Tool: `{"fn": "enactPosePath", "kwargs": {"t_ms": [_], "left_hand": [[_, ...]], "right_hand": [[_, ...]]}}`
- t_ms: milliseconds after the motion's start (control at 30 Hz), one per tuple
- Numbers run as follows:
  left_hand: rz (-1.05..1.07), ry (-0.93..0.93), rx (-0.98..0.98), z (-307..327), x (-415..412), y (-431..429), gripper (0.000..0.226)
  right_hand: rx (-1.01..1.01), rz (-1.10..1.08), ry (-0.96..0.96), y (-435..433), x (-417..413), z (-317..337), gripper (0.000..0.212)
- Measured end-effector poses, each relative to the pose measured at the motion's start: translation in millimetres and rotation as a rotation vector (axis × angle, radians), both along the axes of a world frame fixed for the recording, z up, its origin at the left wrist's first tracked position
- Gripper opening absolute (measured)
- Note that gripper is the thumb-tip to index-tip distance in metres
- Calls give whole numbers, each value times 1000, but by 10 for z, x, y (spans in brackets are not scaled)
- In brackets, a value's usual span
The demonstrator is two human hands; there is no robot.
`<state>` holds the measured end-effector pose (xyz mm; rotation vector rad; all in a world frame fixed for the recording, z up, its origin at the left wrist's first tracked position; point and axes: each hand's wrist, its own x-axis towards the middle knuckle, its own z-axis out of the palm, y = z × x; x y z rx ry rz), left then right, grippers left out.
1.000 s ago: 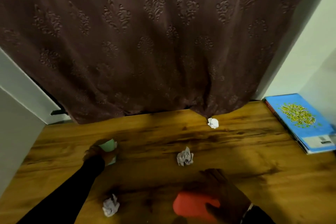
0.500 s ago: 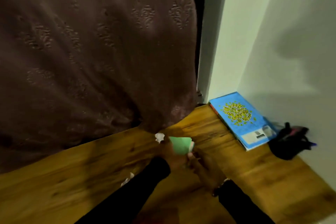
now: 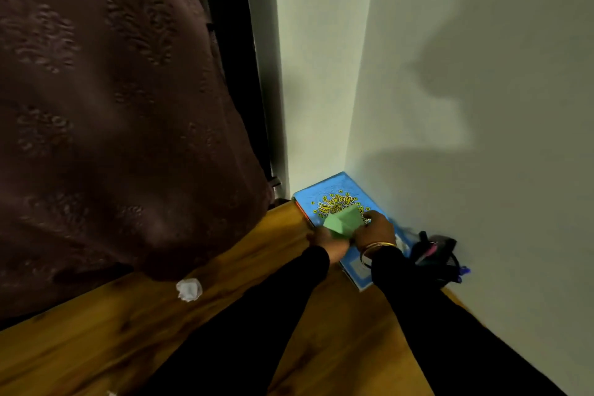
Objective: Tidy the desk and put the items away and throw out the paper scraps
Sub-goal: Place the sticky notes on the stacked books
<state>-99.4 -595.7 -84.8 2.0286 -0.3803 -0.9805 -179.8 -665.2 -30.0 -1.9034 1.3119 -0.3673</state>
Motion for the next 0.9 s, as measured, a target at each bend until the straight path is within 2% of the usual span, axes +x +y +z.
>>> {"fn": "enactPosePath", "kwargs": {"t_ms": [67, 167, 267, 333, 400, 500, 600, 667, 767, 900], "left_hand": [[60, -128, 118, 180, -100, -20, 95], [-33, -242, 150, 232, -157, -68, 97], [-17, -287, 142, 117, -131, -174, 84], [23, -312, 107, 93, -144, -228, 63], [46, -356, 98, 76, -159, -242, 38], [108, -330, 75, 21, -175, -310, 16], [176, -187, 2, -42, -177, -472, 36], [156, -143, 11, -80, -197, -561, 32], [207, -140, 29, -179, -198, -609, 18], [237, -106, 1, -263, -114, -623, 17]], "right_hand": [[22, -8, 34, -116, -30, -118, 44], [76, -63, 24, -156, -71, -293, 45], [-23, -119, 13, -96, -100, -350, 38], [-73, -140, -29, -25, -107, -361, 32], [-126, -147, -56, 31, -110, -375, 38], [-217, -99, -65, -1, -122, -381, 36], [-273, -115, -134, -14, -154, -286, 29], [-274, -152, -155, -21, -200, -243, 29], [-217, -108, -79, -55, -244, -234, 30], [-107, 33, 65, -96, -198, -250, 39]]}}
